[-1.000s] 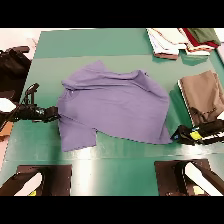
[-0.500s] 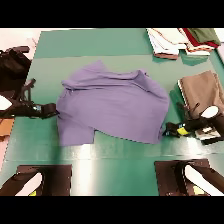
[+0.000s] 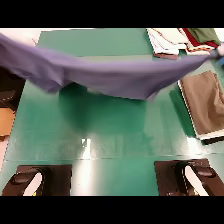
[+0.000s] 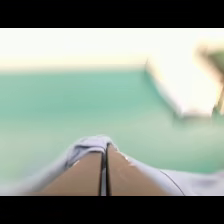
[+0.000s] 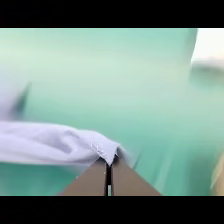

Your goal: Fold the shirts.

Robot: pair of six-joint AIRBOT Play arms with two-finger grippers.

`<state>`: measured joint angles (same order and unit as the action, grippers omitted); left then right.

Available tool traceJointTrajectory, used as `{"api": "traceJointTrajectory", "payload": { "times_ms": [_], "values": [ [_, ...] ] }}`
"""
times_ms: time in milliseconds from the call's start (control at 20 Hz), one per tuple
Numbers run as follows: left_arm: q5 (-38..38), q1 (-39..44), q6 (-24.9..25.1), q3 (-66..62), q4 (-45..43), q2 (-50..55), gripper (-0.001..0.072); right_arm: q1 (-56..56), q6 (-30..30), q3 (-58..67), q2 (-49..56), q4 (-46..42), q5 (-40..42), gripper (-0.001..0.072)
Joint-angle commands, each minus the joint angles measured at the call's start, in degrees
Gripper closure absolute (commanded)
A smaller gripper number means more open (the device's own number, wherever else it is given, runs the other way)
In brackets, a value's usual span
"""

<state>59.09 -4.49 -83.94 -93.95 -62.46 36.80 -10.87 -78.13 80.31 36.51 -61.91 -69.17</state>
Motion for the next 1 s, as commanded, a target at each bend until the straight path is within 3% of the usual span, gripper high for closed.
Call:
{"api": "traceJointTrajectory", "payload": {
  "times_ms": [0,200,400,600,800,950],
  "values": [
    [-3.3,0.0,-0.1,-16.9,-1.8,-1.3,0.0686,0.1,-1.6,19.4,0.1,-3.9,-1.0,0.0698],
    [-7.1,0.0,-1.9,-21.5,-8.9,-1.2,0.0686,0.0,-4.2,34.6,6.7,-7.3,-8.6,0.0698],
    [3.9,0.0,-2.8,-18.4,-11.1,4.2,0.0685,0.1,-6.4,39.8,13.7,-6.7,-14.9,0.0699],
    [14.7,0.0,-3.7,-9.9,-8.5,16.2,0.0685,0.1,-7.1,30.1,19.9,-6.9,-17.7,0.0699],
    [12.1,0.0,-3.5,3.8,-3.5,29.8,0.0685,0.1,-5.7,16.3,29.9,-7.0,-17.6,0.0699],
    [8.6,0.0,-0.3,9.2,-3.2,42.1,0.0685,1.2,-3.6,9.1,40.4,-7.1,-13.4,0.0699]
  ]
}}
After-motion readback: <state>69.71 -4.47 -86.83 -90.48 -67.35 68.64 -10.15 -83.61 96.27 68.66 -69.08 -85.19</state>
